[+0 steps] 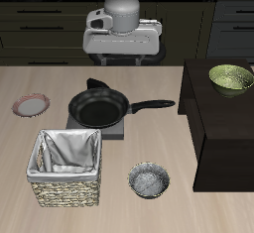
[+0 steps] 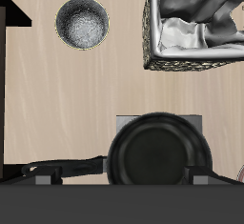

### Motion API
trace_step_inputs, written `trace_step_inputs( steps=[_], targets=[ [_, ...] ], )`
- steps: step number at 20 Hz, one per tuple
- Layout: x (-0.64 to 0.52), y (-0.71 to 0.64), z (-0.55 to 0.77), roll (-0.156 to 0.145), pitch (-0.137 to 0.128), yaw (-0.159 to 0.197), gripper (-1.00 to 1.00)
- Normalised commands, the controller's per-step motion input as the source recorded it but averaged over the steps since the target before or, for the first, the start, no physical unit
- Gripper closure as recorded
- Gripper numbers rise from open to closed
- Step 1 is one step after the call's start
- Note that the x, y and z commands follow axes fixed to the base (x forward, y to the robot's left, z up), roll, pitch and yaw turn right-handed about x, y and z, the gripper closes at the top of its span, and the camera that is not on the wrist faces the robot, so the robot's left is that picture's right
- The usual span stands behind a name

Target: Place the black bowl in the basket

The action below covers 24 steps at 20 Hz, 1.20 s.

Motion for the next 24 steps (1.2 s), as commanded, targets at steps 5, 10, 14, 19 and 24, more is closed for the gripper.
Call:
trace_step_inputs(
  steps=[5, 10, 14, 19, 24],
  targets=[
    [0.35, -0.03, -0.03, -0.026, 0.015, -0.030, -1.00],
    [0.33, 0.02, -0.01, 0.000, -0.032, 0.029, -1.00],
    [0.46, 0.09, 0.00, -0.016, 0.000, -0.042, -1.00],
    [0.42, 0.06, -0.05, -0.018, -0.009, 0.002, -1.00],
    [0.24, 0.06, -0.07, -0.001, 0.009, -0.018, -1.00]
  ],
)
